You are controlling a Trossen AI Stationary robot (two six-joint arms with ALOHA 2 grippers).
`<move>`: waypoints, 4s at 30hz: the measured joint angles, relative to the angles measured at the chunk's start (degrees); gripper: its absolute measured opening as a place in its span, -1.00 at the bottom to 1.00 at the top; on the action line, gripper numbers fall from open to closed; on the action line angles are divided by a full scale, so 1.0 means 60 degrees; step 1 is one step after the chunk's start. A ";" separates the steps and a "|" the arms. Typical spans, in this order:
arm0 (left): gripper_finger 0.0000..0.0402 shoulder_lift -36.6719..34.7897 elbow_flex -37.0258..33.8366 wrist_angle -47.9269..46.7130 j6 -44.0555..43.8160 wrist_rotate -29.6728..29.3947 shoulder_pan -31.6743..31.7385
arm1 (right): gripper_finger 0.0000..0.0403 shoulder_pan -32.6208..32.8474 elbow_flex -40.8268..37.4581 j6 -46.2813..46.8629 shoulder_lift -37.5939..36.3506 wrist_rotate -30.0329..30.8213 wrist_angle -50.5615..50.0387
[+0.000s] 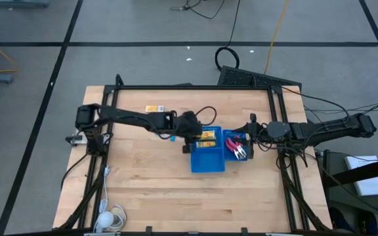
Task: Pick & Place School Supplies
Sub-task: Put the crayon box into the top horizontal blue bin
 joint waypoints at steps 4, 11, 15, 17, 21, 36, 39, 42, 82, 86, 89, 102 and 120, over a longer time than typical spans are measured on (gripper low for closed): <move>-0.33 0.0525 0.0000 0.0530 -0.0008 -0.0032 0.0054 | -0.34 0.0000 0.0000 0.0004 -0.0003 0.0000 0.0000; -0.33 0.1116 0.0000 0.0730 -0.0409 0.0006 0.0343 | -0.34 -0.0001 0.0000 -0.0004 -0.0004 -0.0007 0.0003; -0.33 0.1266 0.0000 0.0672 -0.0425 0.0415 0.0437 | -0.34 0.0003 0.0000 -0.0004 0.0000 -0.0007 0.0000; -0.33 0.1285 0.0000 0.0624 -0.0392 0.0642 0.0429 | -0.34 0.0003 0.0000 -0.0023 0.0000 -0.0009 0.0000; -0.33 0.1289 0.0000 0.0634 -0.0462 0.0681 0.0407 | -0.34 0.0003 0.0000 -0.0029 0.0000 -0.0007 -0.0004; 0.32 0.0706 -0.0002 -0.0271 -0.0563 0.0410 0.0411 | -0.34 0.0000 0.0000 -0.0022 0.0000 -0.0004 -0.0007; 0.43 0.0107 0.0000 -0.1107 -0.0501 -0.0084 0.0434 | -0.34 0.0002 0.0000 -0.0018 0.0004 -0.0007 -0.0014; 0.48 -0.0599 0.0000 -0.2127 -0.0759 -0.0259 0.0553 | -0.34 0.0002 0.0000 -0.0007 0.0004 -0.0010 -0.0045; 0.38 -0.2270 -0.4830 -0.2448 0.0602 0.1043 0.5038 | -0.34 0.0000 0.0000 -0.0022 0.0004 -0.0029 -0.0058; 0.38 -0.2270 -0.4830 -0.2312 0.0473 0.0756 0.5033 | -0.34 0.0002 0.0000 -0.0024 0.0004 -0.0029 -0.0063; 0.38 -0.2270 -0.4830 -0.2154 0.0260 0.0720 0.5030 | -0.34 -0.0001 0.0000 -0.0019 0.0004 -0.0029 -0.0062; 0.38 -0.2258 -0.4830 -0.2118 0.0124 0.0426 0.4696 | -0.34 0.0001 0.0000 -0.0004 0.0004 -0.0029 -0.0064; 0.38 -0.2255 -0.4827 -0.2104 -0.0117 0.0162 0.4378 | -0.34 0.0003 0.0000 -0.0004 0.0004 -0.0030 -0.0062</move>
